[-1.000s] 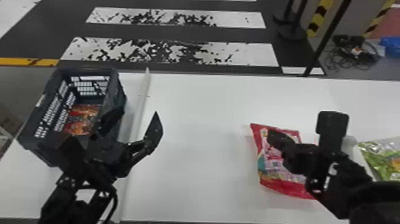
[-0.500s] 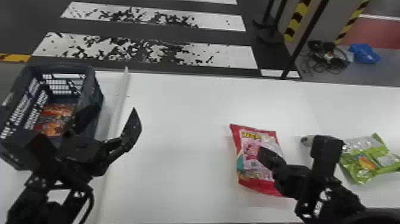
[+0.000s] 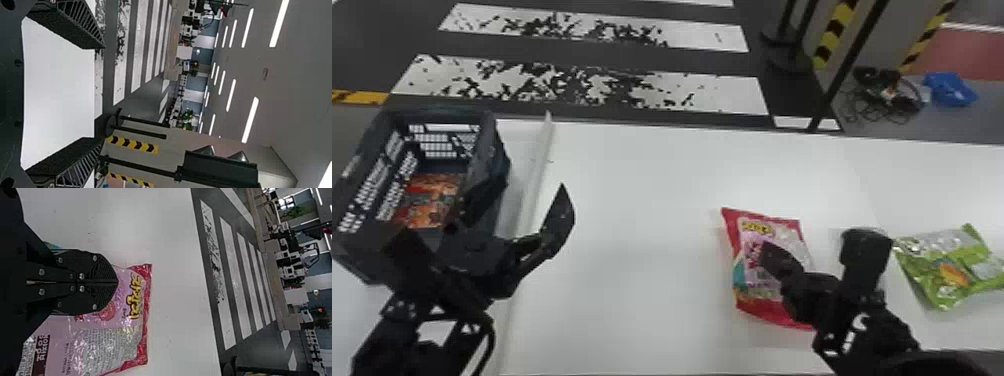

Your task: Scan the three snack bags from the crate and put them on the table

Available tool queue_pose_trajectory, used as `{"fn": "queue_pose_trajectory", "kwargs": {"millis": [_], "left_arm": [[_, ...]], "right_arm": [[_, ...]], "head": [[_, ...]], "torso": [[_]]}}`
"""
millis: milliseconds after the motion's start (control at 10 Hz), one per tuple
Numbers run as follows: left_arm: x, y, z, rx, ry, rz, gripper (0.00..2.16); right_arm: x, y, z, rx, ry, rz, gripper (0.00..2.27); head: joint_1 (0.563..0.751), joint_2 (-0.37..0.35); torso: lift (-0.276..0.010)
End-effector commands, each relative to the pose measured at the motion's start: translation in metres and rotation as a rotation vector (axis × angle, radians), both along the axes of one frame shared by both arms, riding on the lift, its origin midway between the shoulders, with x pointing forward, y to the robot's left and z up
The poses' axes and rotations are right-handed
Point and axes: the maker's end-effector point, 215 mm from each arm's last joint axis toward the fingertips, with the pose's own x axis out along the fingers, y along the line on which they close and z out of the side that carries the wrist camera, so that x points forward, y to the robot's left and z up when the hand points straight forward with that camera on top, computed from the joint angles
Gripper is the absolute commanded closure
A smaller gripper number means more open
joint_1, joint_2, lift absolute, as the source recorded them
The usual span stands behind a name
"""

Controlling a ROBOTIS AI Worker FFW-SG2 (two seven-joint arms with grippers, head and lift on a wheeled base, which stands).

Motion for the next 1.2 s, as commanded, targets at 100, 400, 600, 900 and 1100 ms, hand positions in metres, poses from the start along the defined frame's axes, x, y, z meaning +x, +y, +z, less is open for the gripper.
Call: {"fn": "queue_pose_trajectory", "kwargs": {"millis": [100,400,600,900,1100], "left_arm": [[-0.003,0.004,0.0,-0.002,-0.009,0.013,0.03],[-0.002,0.0,0.001,-0.009,-0.009,0.021,0.03],[-0.003,0.001,0.001,-0.008,-0.014,0.022,0.03],[-0.005,0.002,0.003,-0.009,-0.026,0.024,0.03],[-0.005,0.002,0.011,-0.011,-0.047,0.026,0.03]], "right_arm": [[0.004,-0.007,-0.013,-0.019,0.011,-0.005,2.25],[0.005,-0.001,-0.029,-0.018,-0.004,-0.007,2.25],[0.004,0.005,-0.042,-0.017,-0.007,-0.008,2.25],[0.002,0.008,-0.045,-0.023,-0.014,-0.007,2.25],[-0.004,-0.004,0.005,0.007,-0.049,-0.02,1.83]], "head": [[0.695,-0.097],[0.695,-0.097],[0.695,-0.096],[0.695,-0.083],[0.695,-0.085]], "torso": [[-0.094],[-0.094],[-0.094],[-0.094],[-0.094]]}}
